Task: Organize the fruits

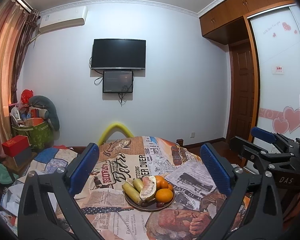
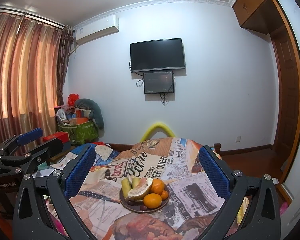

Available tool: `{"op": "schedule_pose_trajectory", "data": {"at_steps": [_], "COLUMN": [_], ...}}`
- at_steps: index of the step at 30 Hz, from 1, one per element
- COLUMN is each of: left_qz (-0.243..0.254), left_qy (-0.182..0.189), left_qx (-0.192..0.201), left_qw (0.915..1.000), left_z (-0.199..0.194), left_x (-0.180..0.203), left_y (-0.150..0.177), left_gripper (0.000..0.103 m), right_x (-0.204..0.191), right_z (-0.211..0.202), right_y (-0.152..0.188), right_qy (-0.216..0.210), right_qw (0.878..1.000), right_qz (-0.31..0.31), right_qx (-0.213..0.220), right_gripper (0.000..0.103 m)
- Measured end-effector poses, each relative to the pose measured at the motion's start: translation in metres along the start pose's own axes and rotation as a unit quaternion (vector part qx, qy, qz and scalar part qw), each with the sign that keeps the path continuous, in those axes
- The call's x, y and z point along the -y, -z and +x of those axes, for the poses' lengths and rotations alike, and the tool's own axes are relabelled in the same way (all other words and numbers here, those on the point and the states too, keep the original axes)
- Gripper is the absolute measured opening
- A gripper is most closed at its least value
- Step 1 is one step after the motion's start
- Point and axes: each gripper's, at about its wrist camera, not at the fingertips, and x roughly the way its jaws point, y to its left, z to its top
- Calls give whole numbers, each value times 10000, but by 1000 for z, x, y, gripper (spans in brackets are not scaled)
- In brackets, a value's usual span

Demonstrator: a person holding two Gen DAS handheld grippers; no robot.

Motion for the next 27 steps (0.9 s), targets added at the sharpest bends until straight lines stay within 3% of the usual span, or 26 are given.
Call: {"op": "schedule_pose_trajectory", "data": {"at_steps": [27], "left_qz": [71], "left_qy": [122], "left_qx": [-60], "left_qw": [9999], "left_z": [3], "left_x": [0], "left_y": [2], "left_gripper": [103], "right_x": [10], "right_z": [-1], "right_y": [0], "right_qy": [6], "right_qw": [9998], "right_qz": [193], "right_qx": [-97], "right_gripper": [103]}}
